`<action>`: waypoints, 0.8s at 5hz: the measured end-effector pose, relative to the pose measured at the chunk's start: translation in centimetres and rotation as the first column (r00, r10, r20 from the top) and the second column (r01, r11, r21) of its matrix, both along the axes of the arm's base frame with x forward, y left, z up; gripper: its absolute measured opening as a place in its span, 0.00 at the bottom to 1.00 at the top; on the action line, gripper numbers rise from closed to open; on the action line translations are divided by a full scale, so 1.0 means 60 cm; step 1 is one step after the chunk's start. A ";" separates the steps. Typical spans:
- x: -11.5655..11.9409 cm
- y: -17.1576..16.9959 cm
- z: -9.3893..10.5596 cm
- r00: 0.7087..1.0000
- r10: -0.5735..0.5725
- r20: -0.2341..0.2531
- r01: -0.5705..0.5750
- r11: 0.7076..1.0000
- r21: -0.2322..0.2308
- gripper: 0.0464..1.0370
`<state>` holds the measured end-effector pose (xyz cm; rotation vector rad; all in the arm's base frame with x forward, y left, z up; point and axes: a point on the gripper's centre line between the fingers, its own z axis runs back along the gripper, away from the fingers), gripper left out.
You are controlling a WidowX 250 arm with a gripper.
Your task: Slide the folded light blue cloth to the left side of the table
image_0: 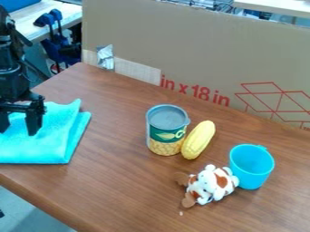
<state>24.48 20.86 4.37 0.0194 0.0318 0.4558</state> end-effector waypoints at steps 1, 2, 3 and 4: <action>0.007 -0.006 -0.003 1.000 -0.020 -0.009 0.020 1.000 -0.004 0.96; -0.007 -0.017 -0.016 0.999 0.002 -0.042 -0.003 1.000 -0.011 0.96; -0.013 -0.016 0.006 0.999 0.017 -0.036 -0.015 0.999 0.038 0.96; -0.026 -0.018 0.016 0.999 0.042 -0.033 -0.040 0.997 0.066 0.96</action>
